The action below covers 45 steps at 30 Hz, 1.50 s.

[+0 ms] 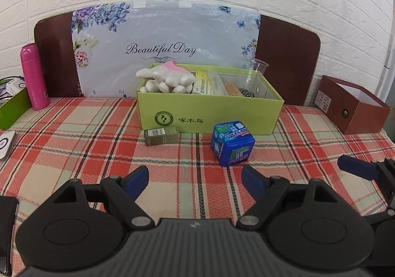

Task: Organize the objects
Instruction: 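Withdraw both tools and grasp the blue square tin with right tool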

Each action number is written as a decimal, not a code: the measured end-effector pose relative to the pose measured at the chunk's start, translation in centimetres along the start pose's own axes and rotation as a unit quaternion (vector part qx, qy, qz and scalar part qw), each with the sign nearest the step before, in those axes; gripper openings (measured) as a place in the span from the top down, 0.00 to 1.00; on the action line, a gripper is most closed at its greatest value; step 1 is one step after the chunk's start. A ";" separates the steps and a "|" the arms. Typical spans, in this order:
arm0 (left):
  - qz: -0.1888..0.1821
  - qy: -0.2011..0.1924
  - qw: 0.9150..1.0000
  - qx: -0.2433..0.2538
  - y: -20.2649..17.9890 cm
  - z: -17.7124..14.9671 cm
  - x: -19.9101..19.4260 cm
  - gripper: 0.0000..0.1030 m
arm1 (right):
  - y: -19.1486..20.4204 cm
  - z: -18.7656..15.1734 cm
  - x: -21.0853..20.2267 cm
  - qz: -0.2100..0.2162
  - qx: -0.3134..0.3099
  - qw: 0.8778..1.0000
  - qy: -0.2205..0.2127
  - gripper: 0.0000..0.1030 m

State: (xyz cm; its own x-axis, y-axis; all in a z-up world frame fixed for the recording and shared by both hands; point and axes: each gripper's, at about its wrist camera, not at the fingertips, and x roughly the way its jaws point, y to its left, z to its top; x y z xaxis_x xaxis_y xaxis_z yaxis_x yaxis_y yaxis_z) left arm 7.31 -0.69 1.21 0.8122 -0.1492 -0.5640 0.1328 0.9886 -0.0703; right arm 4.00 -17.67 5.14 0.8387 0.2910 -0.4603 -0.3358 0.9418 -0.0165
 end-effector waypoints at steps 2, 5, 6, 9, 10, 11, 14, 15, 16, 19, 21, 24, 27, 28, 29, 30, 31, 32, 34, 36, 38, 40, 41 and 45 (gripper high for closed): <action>0.010 0.004 1.000 -0.004 0.4 -0.6 0.1 0.17 | 0.2 -0.5 0.2 0.007 0.007 1.000 0.008 0.00; 0.019 0.012 1.000 -0.016 1.4 -1.6 0.4 0.17 | 0.3 -1.1 0.9 0.013 0.020 0.999 0.022 0.00; 0.020 0.015 0.999 -0.021 1.9 -2.0 0.5 0.17 | 0.3 -1.3 1.2 0.014 0.023 0.999 0.027 0.00; 0.025 0.029 0.999 -0.035 3.2 -3.1 0.9 0.17 | 0.4 -1.7 2.1 0.018 0.030 0.999 0.042 0.00; 0.027 0.033 0.998 -0.039 3.6 -3.4 1.1 0.17 | 0.5 -1.7 2.4 0.019 0.030 0.998 0.045 0.00; 0.030 0.035 0.998 -0.042 4.0 -3.6 1.2 0.17 | 0.6 -1.7 2.6 0.020 0.029 0.998 0.046 0.00; 0.037 0.041 0.997 -0.051 5.0 -4.0 1.6 0.17 | 0.8 -1.7 3.6 0.020 0.025 0.998 0.048 0.00; 0.039 0.044 0.997 -0.054 5.3 -4.0 1.7 0.17 | 0.9 -1.6 4.0 0.021 0.022 0.998 0.048 0.00; 0.039 0.045 0.997 -0.058 5.6 -4.0 1.9 0.17 | 1.0 -1.5 4.5 0.021 0.016 0.999 0.047 0.00; 0.035 0.047 0.996 -0.070 6.3 -3.9 2.1 0.17 | 1.3 -0.6 6.4 0.008 -0.003 0.999 0.041 0.00; 0.032 0.049 0.996 -0.074 6.6 -3.8 2.4 0.17 | 1.3 0.1 8.0 0.000 -0.008 0.999 0.037 0.02; 0.030 0.050 0.996 -0.073 7.0 -3.6 2.7 0.17 | 1.0 0.9 11.0 -0.012 -0.006 0.999 0.039 0.07; 0.027 0.052 0.996 -0.071 7.5 -3.4 3.3 0.17 | 0.8 1.3 13.7 -0.029 -0.008 0.999 0.040 0.12; 0.028 0.054 0.996 -0.069 7.6 -3.3 3.6 0.17 | 0.8 1.4 14.4 -0.032 -0.010 0.999 0.039 0.13; 0.029 0.056 0.996 -0.067 7.7 -3.1 3.9 0.17 | 0.8 1.5 15.0 -0.035 -0.011 0.999 0.037 0.14; 0.028 0.057 0.996 -0.064 7.8 -2.9 4.3 0.17 | 0.8 1.6 15.6 -0.035 -0.010 0.999 0.037 0.15; 0.026 0.057 0.996 -0.061 7.9 -2.7 4.8 0.17 | 0.8 1.7 16.0 -0.033 -0.011 0.999 0.037 0.18; 0.022 0.056 0.996 -0.060 8.0 -2.4 5.3 0.17 | 0.7 1.8 16.4 -0.029 -0.013 0.999 0.037 0.36; 0.012 0.056 0.997 -0.058 8.2 -1.6 6.2 0.17 | 0.5 1.8 16.6 -0.014 -0.012 0.998 0.054 0.47; 0.007 0.055 0.997 -0.060 8.2 -0.6 7.4 0.17 | 0.3 1.6 15.7 -0.006 -0.005 0.998 0.059 0.47; 0.008 0.049 0.997 -0.066 8.1 0.6 8.7 0.17 | 0.1 1.2 14.3 0.009 0.002 0.997 0.072 0.47; 0.004 0.043 0.996 -0.073 7.8 1.8 10.3 0.17 | 0.0 0.5 12.7 0.022 0.009 0.997 0.080 0.47; 0.000 0.041 0.996 -0.073 7.6 2.5 11.3 0.17 | -0.1 0.3 11.9 0.027 0.013 0.996 0.083 0.47; -0.019 0.039 0.996 -0.081 7.4 4.6 15.3 0.17 | -0.5 -0.5 9.7 0.034 0.030 0.995 0.090 0.47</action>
State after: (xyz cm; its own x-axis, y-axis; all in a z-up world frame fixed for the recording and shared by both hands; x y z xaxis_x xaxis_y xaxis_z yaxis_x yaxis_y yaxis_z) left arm 23.37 4.22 -4.14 0.7611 -0.1915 -0.6197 0.0640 0.9729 -0.2220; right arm 12.11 -15.43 0.20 0.7228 0.3250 -0.6099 -0.3585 0.9308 0.0712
